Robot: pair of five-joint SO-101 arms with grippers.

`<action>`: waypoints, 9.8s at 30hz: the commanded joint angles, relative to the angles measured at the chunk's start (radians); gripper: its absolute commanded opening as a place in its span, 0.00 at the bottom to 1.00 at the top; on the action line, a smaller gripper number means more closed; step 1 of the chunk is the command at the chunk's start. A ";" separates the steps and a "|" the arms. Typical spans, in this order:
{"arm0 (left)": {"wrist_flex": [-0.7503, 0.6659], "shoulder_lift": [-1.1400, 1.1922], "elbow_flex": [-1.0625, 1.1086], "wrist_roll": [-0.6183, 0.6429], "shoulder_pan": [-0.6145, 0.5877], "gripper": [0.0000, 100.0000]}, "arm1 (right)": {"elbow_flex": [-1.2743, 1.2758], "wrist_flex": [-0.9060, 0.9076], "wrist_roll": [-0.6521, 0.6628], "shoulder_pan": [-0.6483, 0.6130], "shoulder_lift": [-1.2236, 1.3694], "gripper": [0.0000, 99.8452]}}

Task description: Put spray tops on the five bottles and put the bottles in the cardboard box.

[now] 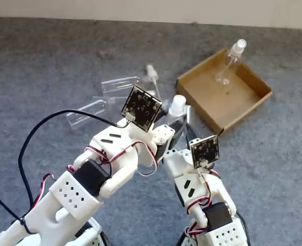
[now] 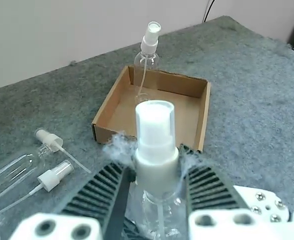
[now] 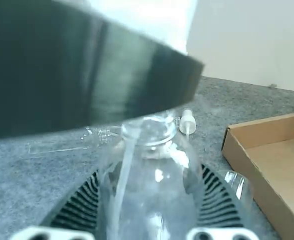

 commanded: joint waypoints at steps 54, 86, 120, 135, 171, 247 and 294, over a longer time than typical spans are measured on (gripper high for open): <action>0.080 -0.070 0.005 -0.011 0.093 0.17 | 0.156 0.005 -0.005 0.018 -0.013 0.09; 0.600 -0.727 0.015 -0.097 -0.156 0.17 | 0.154 -0.001 -0.005 0.018 -0.015 0.09; 0.732 -0.908 0.243 -0.106 -0.501 0.06 | -0.456 0.070 -0.005 0.291 0.154 0.09; 0.500 -0.908 0.504 -0.100 -0.602 0.06 | -0.700 -0.082 -0.005 0.291 0.610 0.09; 0.265 -0.908 0.713 -0.098 -0.733 0.06 | -0.960 -0.969 -0.005 0.366 1.764 0.09; 0.212 -0.908 0.757 -0.100 -0.733 0.06 | -1.190 -1.184 -0.005 0.363 2.265 0.19; 0.115 -0.908 0.819 -0.103 -0.737 0.06 | -1.164 -1.179 0.117 0.355 2.253 0.30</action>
